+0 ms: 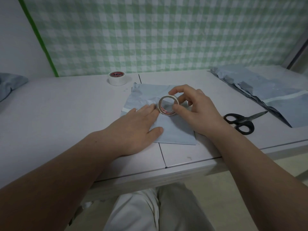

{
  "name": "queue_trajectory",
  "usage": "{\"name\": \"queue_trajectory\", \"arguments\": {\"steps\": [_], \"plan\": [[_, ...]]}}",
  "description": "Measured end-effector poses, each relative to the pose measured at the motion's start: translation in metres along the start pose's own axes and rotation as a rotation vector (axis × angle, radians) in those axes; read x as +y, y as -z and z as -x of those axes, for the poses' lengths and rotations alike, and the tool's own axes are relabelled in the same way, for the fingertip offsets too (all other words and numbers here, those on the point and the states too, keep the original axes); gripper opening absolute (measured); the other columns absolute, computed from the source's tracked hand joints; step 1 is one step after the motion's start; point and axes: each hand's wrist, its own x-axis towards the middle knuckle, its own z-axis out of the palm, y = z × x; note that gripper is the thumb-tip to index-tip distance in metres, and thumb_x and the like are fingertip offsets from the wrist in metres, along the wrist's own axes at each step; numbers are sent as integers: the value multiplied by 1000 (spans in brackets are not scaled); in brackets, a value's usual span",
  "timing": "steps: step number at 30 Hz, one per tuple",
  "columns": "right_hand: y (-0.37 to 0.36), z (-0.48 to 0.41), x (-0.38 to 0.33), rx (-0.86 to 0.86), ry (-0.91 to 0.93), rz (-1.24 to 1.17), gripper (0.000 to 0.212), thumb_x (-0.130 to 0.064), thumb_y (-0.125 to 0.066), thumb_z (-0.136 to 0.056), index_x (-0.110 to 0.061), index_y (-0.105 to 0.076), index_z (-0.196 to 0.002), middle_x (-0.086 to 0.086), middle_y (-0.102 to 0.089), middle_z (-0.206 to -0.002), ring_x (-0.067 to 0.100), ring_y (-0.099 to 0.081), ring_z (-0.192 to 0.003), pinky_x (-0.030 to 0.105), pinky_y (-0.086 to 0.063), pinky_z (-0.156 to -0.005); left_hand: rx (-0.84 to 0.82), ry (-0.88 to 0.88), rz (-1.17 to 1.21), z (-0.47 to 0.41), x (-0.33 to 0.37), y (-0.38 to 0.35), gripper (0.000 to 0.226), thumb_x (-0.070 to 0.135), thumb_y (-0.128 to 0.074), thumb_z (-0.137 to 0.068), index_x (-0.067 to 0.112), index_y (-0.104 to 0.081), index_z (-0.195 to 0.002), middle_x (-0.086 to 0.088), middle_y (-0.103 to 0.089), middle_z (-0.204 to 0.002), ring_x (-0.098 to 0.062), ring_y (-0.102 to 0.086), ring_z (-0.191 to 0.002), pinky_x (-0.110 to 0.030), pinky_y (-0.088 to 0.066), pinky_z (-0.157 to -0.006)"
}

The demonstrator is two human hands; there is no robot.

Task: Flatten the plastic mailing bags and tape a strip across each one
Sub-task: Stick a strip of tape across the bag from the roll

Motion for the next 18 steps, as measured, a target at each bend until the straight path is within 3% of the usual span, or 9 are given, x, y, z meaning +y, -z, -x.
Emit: {"name": "queue_trajectory", "arguments": {"steps": [6, 8, 18], "plan": [[1, 2, 1, 54, 7, -17, 31, -15, -56, -92, -43, -56, -107, -13, -57, -90, -5, -33, -93, 0, -27, -77, -16, 27, 14, 0, 1, 0, 63, 45, -24, -100, 21, -2, -153, 4, 4, -160, -6, 7, -145, -27, 4, -116], [0, 1, 2, 87, 6, 2, 30, -17, -56, -92, -42, -57, -108, -17, -56, -90, 0, -33, -94, 1, -28, -80, -18, 29, 16, 1, 1, 0, 63, 46, -24, -100, 20, -2, -153, 3, 4, -160, -6, 7, -145, -26, 4, -115], [-1, 0, 6, 204, 11, 79, 27, -15, -58, -89, -37, -66, -103, -20, -53, -83, 8, -31, -93, 31, -36, -94, -26, 33, -2, 2, 2, 1, 63, 46, -23, -100, 19, -3, -153, 3, 5, -160, -5, 7, -145, -25, 5, -115]]}}
